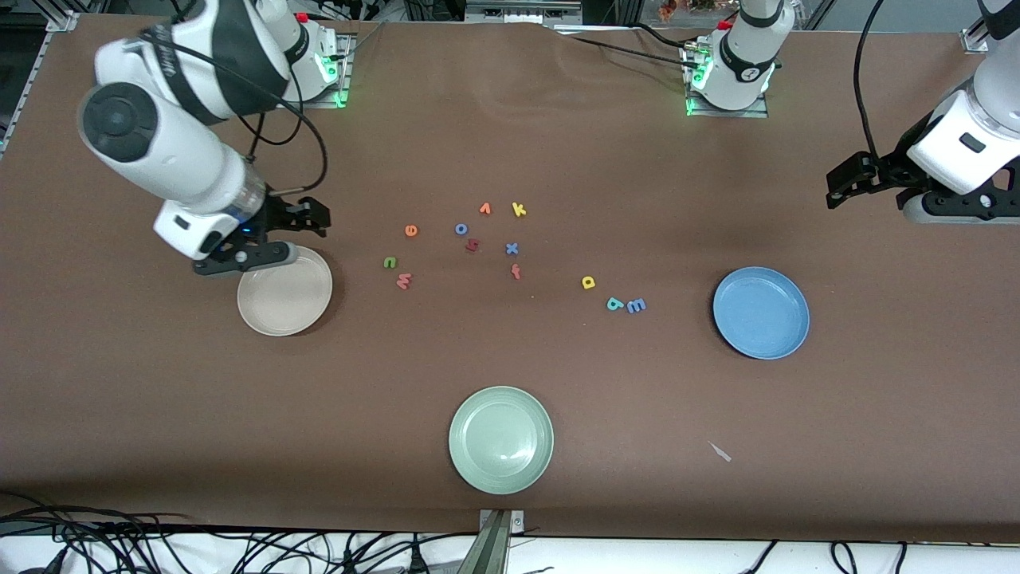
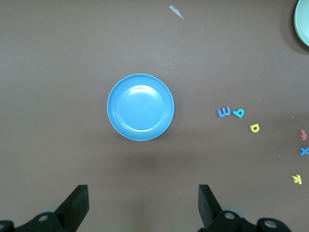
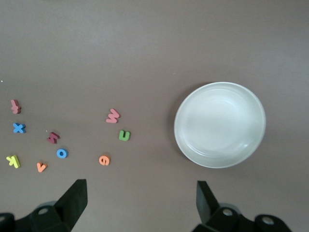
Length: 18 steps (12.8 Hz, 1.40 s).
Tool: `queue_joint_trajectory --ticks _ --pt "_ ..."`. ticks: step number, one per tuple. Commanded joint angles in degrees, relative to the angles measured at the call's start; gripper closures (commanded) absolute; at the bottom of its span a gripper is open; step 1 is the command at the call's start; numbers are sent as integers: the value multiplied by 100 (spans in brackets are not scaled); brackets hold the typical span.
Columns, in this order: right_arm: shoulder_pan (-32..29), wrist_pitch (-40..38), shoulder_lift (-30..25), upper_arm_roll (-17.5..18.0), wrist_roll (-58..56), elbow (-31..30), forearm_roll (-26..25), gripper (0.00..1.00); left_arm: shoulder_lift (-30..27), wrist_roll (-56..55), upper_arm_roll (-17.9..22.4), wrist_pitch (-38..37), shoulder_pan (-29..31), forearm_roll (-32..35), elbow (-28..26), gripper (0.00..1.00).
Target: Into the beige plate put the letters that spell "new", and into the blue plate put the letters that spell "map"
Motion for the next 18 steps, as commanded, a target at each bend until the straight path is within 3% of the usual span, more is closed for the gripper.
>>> queue_joint_trajectory --ticks 1,4,6,10,18 --pt "-14 944 -125 258 358 -798 2 0 61 31 -34 -134 -6 179 170 0" --pt "47 2167 59 592 893 -1521 -112 0 61 31 -34 -134 -6 170 170 0" --pt "109 2703 296 628 1183 -1759 -463 0 61 31 -34 -134 -6 179 170 0" --pt "153 3872 814 619 1246 -2242 -482 0 61 31 -34 -134 -6 170 170 0" --pt "162 4269 1255 513 1536 -2418 -473 0 61 31 -42 -134 -6 179 170 0"
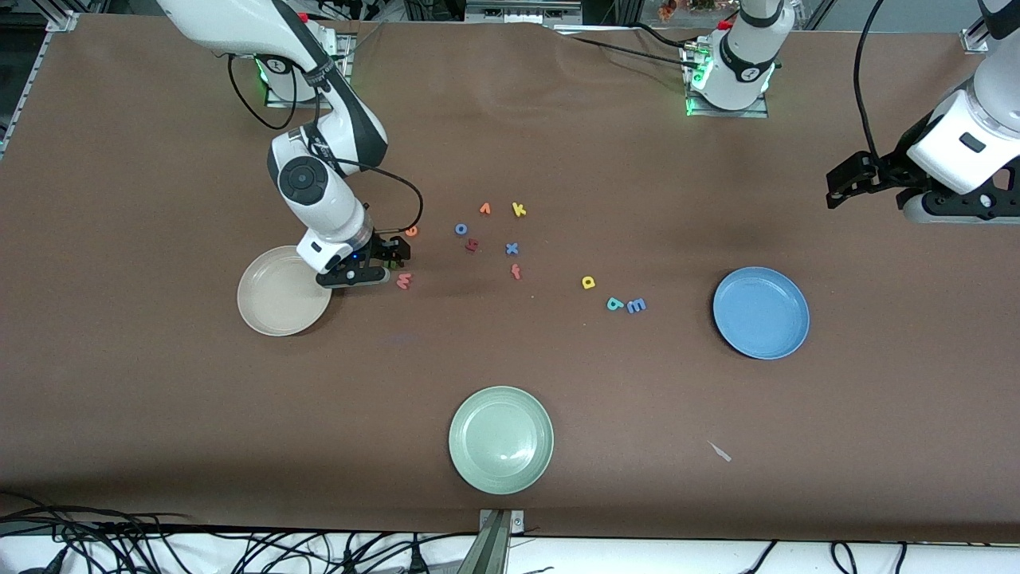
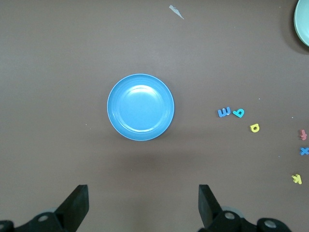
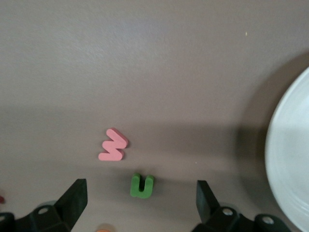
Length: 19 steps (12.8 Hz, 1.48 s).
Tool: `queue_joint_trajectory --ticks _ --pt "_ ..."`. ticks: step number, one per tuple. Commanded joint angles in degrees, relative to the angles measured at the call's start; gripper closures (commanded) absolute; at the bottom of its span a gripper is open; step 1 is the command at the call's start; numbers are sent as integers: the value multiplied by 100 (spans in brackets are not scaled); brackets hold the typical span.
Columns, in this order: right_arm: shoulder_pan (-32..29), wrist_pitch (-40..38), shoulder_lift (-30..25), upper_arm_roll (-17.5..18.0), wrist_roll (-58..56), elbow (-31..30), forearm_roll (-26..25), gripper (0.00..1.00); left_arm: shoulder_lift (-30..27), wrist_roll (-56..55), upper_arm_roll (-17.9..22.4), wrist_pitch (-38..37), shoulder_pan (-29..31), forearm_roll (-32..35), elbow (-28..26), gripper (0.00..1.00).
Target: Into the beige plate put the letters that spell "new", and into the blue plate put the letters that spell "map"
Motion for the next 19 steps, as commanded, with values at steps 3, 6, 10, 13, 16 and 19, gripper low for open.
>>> queue_joint_trajectory --ticks 3,6,10,13,16,19 --pt "7 610 149 7 168 -370 -92 1 61 31 -33 -128 -6 170 166 0" --pt "7 822 158 7 168 -546 -92 1 61 31 -33 -128 -6 179 166 0" --pt "33 830 219 16 177 -546 -92 16 61 40 -33 -128 -6 170 166 0" --pt "156 883 281 7 177 -538 -75 24 61 31 -33 -128 -6 179 166 0" --pt "156 909 334 7 177 -538 -75 34 61 40 -33 -128 -6 179 166 0" --pt "156 971 378 7 168 -546 -84 42 61 31 -42 -128 -6 179 166 0"
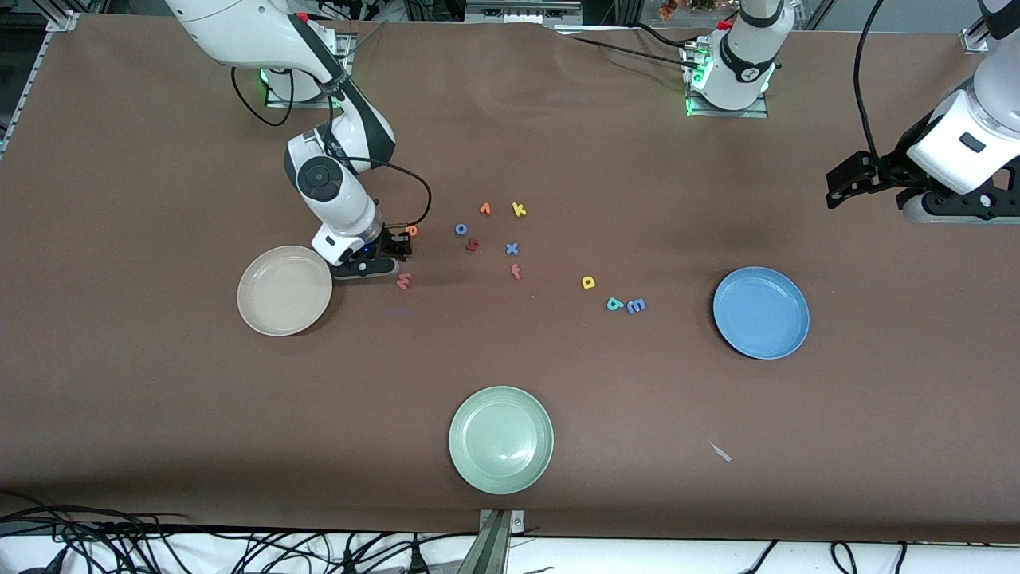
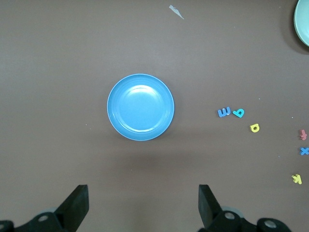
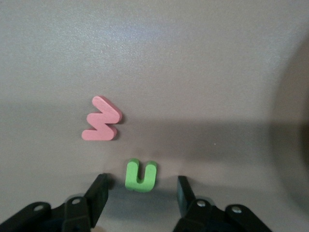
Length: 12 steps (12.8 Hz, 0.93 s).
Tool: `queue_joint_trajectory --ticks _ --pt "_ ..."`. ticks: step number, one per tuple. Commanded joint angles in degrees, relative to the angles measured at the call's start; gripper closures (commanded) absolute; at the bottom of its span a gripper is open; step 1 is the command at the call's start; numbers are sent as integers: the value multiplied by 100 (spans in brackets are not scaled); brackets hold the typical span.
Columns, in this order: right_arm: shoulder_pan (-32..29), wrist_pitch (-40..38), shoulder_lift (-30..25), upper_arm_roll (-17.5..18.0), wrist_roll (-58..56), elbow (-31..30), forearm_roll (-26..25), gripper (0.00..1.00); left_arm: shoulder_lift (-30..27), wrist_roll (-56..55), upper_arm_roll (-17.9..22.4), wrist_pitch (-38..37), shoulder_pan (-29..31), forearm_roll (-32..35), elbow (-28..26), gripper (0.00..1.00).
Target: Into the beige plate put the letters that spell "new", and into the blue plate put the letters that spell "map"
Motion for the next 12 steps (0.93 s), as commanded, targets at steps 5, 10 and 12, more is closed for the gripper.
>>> queue_joint_trajectory --ticks 5,10,12 --pt "9 182 73 2 60 -63 -93 75 70 -4 -94 -119 -6 188 166 0" --pt "0 -527 -461 -314 -473 85 -93 83 87 31 -94 -49 -14 161 175 0" --pt "-52 -1248 -787 -735 -1482 270 -93 83 105 40 -94 -49 -23 187 270 0"
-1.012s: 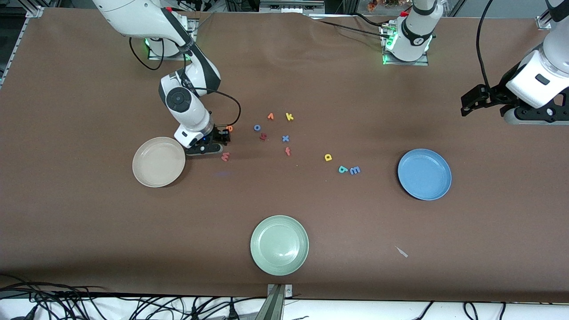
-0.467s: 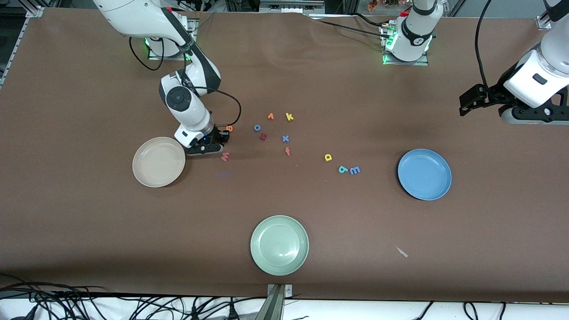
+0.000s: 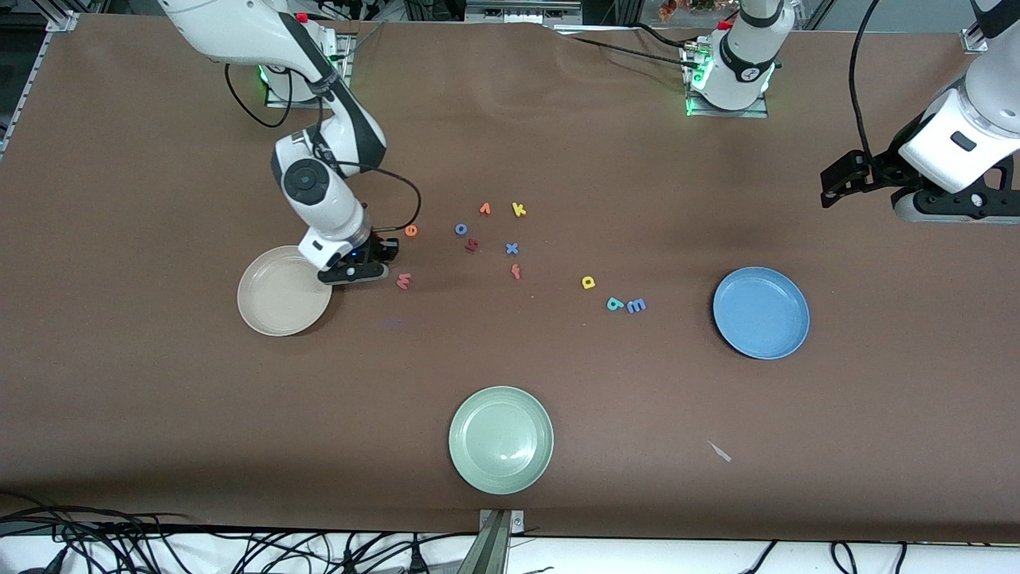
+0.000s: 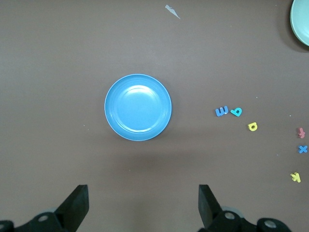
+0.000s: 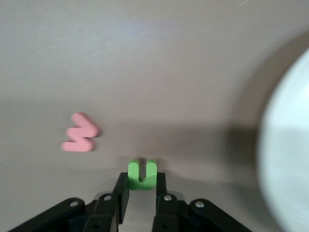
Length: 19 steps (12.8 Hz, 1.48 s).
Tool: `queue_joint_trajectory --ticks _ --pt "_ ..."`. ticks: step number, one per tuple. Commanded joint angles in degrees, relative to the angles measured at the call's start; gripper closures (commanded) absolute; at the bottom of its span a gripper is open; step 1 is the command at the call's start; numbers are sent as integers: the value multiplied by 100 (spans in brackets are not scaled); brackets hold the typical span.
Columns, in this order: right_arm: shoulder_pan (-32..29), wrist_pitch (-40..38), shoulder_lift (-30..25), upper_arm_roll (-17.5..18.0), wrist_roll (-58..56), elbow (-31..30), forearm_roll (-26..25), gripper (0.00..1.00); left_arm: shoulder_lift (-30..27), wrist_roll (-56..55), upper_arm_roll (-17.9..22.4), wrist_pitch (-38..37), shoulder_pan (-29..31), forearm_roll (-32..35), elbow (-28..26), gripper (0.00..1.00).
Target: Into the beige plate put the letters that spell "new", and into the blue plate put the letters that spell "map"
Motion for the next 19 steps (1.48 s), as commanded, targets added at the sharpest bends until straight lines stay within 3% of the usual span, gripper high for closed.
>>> queue_joint_trajectory --ticks 1,5,6,7,8,9,12,15,19 --pt "-68 -786 -587 -561 -1266 85 -63 83 102 40 -21 -58 -13 188 292 0" --pt "-357 -814 -676 -1187 -2755 -11 -72 80 129 40 -21 -58 -13 188 310 0" --pt "-410 -814 -676 -1214 -2783 -73 -54 58 120 40 -21 -58 -13 188 310 0" --pt "-411 -814 -676 -1205 -2688 -91 -45 44 129 40 -12 -58 -13 188 310 0" --pt "-402 -814 -676 -1196 -2600 -91 -37 37 120 40 -12 -58 -13 188 310 0" --pt "-402 -822 -676 -1135 -2399 -82 -36 35 120 40 -12 -58 -5 188 310 0" --pt "-402 -814 -589 -452 -1303 49 -36 28 120 48 -12 -75 22 188 301 0" --pt "-323 -796 34 199 43 768 -63 25 120 40 -12 -84 22 188 301 0" --pt "187 -752 677 254 1100 1412 -72 25 120 22 -12 -84 4 196 301 0"
